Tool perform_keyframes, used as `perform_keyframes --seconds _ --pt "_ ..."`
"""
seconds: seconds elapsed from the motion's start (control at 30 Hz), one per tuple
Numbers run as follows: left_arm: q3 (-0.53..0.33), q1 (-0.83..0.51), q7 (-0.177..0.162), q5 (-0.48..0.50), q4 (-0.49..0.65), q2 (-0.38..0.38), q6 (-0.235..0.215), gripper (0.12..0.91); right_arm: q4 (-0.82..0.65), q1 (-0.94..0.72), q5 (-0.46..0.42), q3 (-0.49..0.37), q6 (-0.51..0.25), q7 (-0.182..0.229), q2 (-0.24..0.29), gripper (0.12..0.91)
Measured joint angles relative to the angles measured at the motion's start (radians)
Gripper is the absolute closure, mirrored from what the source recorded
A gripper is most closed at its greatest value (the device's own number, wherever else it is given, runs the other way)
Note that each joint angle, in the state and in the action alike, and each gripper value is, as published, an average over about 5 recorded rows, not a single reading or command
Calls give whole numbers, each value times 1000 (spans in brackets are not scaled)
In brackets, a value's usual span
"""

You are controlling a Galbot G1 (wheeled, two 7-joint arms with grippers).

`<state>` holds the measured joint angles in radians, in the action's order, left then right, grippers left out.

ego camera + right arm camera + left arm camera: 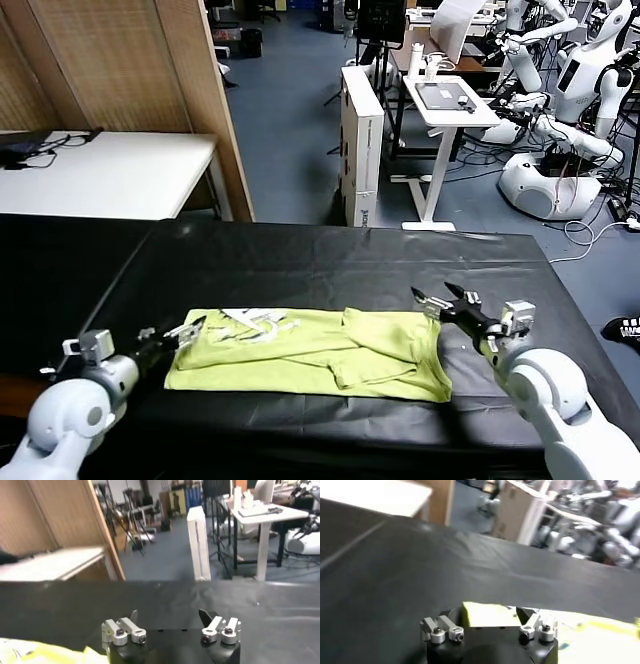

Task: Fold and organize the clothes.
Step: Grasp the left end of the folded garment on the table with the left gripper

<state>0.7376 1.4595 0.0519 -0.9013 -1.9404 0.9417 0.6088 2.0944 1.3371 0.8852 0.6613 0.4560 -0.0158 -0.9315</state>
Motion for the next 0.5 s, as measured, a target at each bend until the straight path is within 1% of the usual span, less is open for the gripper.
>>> perform_keyframes --seconds 0.17,0.3,0.5 --pt "15 29 34 -9 21 -6 -4 123 34 46 5 52 1 -1 0 118" --pt "20 42 65 -33 26 -8 4 123 51 63 5 73 2 0 -3 118" --pt "13 38 91 -50 39 2 21 123 66 81 5 92 3 1 -10 118"
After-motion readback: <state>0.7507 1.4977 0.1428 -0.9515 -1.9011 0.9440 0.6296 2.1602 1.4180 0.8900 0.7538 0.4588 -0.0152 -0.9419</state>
